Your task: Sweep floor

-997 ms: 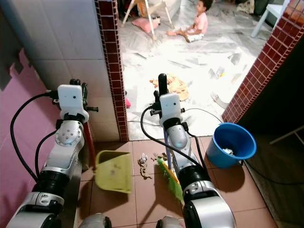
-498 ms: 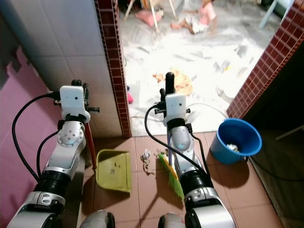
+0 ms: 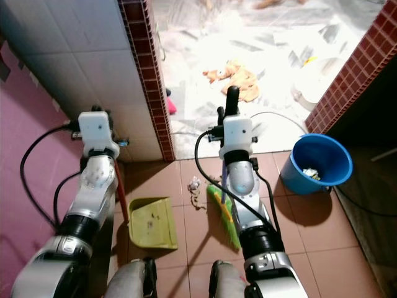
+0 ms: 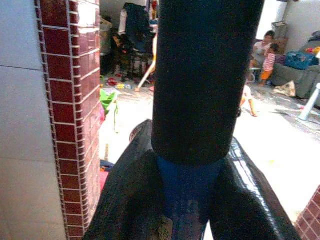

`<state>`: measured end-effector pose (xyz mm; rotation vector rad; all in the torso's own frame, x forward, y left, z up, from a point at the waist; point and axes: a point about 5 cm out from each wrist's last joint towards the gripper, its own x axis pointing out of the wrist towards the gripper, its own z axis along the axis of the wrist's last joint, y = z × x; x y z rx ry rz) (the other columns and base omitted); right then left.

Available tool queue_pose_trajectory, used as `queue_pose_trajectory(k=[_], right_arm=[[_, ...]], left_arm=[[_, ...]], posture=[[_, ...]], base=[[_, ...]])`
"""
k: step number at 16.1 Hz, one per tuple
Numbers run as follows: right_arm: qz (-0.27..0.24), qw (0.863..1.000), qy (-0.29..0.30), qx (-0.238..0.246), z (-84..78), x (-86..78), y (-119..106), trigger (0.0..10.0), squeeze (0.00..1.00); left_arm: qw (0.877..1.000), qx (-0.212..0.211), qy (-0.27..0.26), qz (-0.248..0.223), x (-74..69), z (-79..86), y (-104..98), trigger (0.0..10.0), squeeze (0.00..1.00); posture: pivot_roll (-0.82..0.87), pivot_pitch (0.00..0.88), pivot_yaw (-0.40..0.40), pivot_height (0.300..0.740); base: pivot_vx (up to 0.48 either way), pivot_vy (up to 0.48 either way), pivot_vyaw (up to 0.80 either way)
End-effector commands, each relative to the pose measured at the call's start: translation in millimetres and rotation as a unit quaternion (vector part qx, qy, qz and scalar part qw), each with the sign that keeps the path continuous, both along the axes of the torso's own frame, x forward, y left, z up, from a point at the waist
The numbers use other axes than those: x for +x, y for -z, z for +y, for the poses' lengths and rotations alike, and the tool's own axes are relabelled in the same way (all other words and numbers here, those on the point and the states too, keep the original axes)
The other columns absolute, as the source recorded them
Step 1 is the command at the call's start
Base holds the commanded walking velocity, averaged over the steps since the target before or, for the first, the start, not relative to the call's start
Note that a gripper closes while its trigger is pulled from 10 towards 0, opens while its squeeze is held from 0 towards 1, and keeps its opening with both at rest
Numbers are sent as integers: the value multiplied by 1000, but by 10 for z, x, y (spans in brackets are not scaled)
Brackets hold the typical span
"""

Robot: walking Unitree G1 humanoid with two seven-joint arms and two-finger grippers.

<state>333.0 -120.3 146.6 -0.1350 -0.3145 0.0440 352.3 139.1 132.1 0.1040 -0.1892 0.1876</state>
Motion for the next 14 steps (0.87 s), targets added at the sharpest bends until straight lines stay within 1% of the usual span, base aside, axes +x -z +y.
queue_pose_trajectory(k=[1,2,3,4,5,7,8,10,12,13,14], right_arm=[[2,999,20,-30,-98,15,-10,10000,0],[-12,999,17,-30,-75,43,-63,10000,0],[-16,1000,13,-21,-32,55,-108,10000,0],[-18,1000,7,-8,7,65,-137,10000,0],[-13,999,-13,40,91,85,-181,10000,0],[-6,997,-27,66,151,94,-200,10000,0],[0,996,-50,81,211,94,-213,10000,0],[13,991,-80,104,257,100,-209,10000,0],[27,982,-134,126,307,89,-210,10000,0],[42,973,-176,141,342,80,-204,10000,0],[56,966,-201,153,356,82,-195,10000,0]], left_arm=[[1000,-20,-9,-1,1,-35,17,10000,0],[999,-32,4,1,8,-105,39,10000,0],[999,-48,7,-1,16,-161,56,10000,0],[999,-52,8,-4,18,-201,59,10000,0],[997,-77,10,-3,13,-312,72,10000,0],[996,-84,18,-3,9,-419,71,10000,0],[995,-94,16,-2,-4,-487,94,10000,0],[994,-109,25,4,-24,-562,126,10000,0],[992,-121,34,8,-53,-623,169,10000,0],[991,-126,35,11,-59,-633,186,10000,0],[991,-126,37,13,-57,-640,191,10000,0]], posture=[[-117,289,27,740],[-124,290,24,740],[-129,292,21,740],[-131,290,18,740],[-132,283,14,740],[-130,272,7,740],[-129,265,4,740],[-129,251,-5,740],[-129,238,-8,740],[-132,227,-9,740],[-135,218,-8,740]], base=[[0,0,0],[0,0,0],[0,0,0],[0,0,0],[0,0,0],[0,0,0],[0,0,0],[0,0,0],[0,0,0],[0,0,0],[0,0,0]])
